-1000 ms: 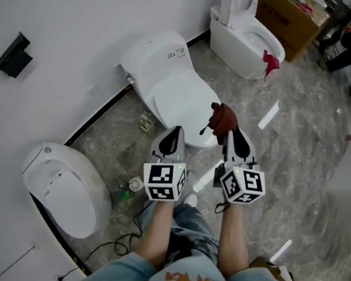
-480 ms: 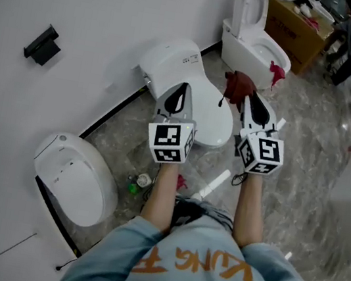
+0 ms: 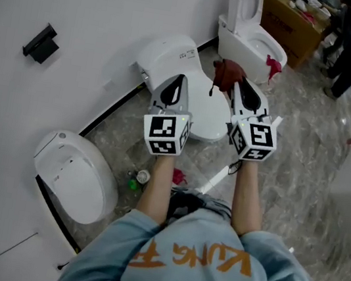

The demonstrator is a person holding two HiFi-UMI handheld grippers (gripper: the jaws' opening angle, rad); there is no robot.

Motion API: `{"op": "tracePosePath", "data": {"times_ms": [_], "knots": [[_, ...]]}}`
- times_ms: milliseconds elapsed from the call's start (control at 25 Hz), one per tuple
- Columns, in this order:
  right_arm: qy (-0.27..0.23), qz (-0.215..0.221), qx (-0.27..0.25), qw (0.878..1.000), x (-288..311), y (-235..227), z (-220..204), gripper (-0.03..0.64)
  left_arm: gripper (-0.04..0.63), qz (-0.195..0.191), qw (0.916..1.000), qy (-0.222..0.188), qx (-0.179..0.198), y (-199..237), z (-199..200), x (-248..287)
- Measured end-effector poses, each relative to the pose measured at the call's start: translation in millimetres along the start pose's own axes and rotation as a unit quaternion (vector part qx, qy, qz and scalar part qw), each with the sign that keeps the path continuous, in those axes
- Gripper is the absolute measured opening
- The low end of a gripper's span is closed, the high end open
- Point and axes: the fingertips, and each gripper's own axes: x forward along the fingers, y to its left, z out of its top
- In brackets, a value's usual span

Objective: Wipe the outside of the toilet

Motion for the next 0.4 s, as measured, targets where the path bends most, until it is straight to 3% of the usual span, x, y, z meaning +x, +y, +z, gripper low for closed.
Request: {"op": "tracePosePath", "data": {"times_ms": [400], "knots": [[-0.020,0.000,0.005,1.000,-13,-3,16,0.048,-0.005,0.001,1.0000,-0.009,0.004,-11,8,-17]]}}
